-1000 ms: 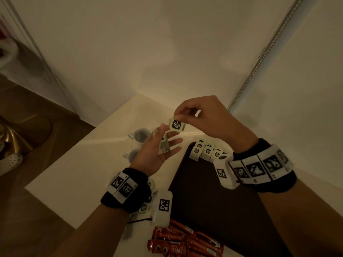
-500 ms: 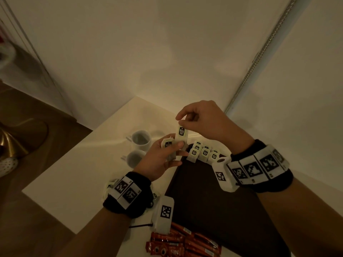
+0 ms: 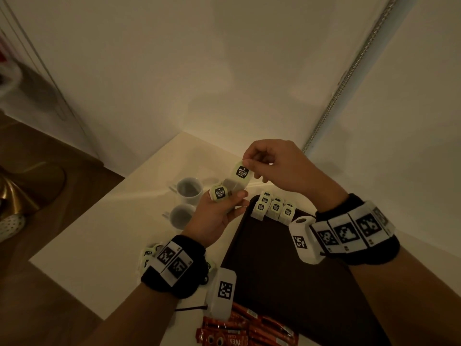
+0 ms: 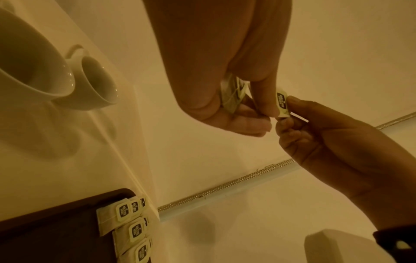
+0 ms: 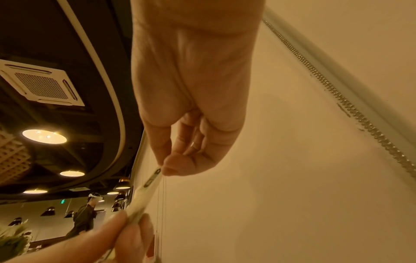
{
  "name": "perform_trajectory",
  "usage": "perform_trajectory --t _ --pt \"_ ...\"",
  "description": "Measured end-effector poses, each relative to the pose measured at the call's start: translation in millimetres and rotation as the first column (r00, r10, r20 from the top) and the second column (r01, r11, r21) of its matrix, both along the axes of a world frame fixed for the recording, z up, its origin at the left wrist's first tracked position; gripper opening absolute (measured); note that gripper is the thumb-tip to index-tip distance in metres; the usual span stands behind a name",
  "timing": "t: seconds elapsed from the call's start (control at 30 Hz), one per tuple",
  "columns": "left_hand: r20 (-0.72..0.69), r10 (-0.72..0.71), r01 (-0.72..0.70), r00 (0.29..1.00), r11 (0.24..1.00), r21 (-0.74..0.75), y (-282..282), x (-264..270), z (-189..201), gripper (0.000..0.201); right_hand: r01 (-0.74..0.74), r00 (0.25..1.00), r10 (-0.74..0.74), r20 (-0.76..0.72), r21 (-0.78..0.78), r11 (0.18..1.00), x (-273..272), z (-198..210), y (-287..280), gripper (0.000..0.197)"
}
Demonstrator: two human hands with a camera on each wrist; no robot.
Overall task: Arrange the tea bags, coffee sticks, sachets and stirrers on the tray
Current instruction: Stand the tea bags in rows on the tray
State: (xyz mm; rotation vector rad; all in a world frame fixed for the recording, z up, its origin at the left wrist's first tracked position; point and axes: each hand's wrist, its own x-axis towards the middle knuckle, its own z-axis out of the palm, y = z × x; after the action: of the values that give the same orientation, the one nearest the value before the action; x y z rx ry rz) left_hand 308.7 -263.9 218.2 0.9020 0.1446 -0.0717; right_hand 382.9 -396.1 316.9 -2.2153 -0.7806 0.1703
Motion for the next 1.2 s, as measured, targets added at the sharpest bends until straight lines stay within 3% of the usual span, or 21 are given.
perform_trajectory --t 0.13,0.23,0.33,0.47,0.57,0.83,1.2 --pt "-0.033 0.005 -0.004 0.999 1.000 0.018 1 1 -7 0.024 0.039 0.998 -0.038 -0.041 0.044 0.998 3 -10 -10 0.002" --pt "-0.161 0.067 -0.075 0.985 0.996 -0.045 8 4 -15 0.029 0.107 0.990 -0.106 -0.089 0.013 0.994 14 -32 -28 0.005" --pt "-0.253 0.069 -0.099 0.965 0.989 -0.110 18 8 -20 0.041 0.111 0.982 -0.135 -0.130 -0.174 0.978 25 -70 -51 0.011" --pt "-0.239 0.033 -0.068 0.970 0.988 -0.140 23 11 -20 0.049 0.083 0.969 -0.172 -0.176 -0.422 0.903 34 -129 -77 0.015" --pt "-0.243 0.014 -0.048 0.970 0.990 -0.136 22 12 -22 0.051 0.049 0.944 -0.209 -0.254 -0.521 0.852 34 -165 -88 0.014" --pt "-0.268 0.013 -0.042 0.963 0.994 -0.103 22 17 -30 0.052 0.374 0.866 -0.470 -0.170 -0.404 0.835 60 -210 -92 0.007" --pt "-0.312 -0.071 0.058 0.947 0.997 -0.052 24 22 -33 0.074 0.424 0.874 -0.480 -0.080 -0.358 0.832 79 -213 -84 0.010"
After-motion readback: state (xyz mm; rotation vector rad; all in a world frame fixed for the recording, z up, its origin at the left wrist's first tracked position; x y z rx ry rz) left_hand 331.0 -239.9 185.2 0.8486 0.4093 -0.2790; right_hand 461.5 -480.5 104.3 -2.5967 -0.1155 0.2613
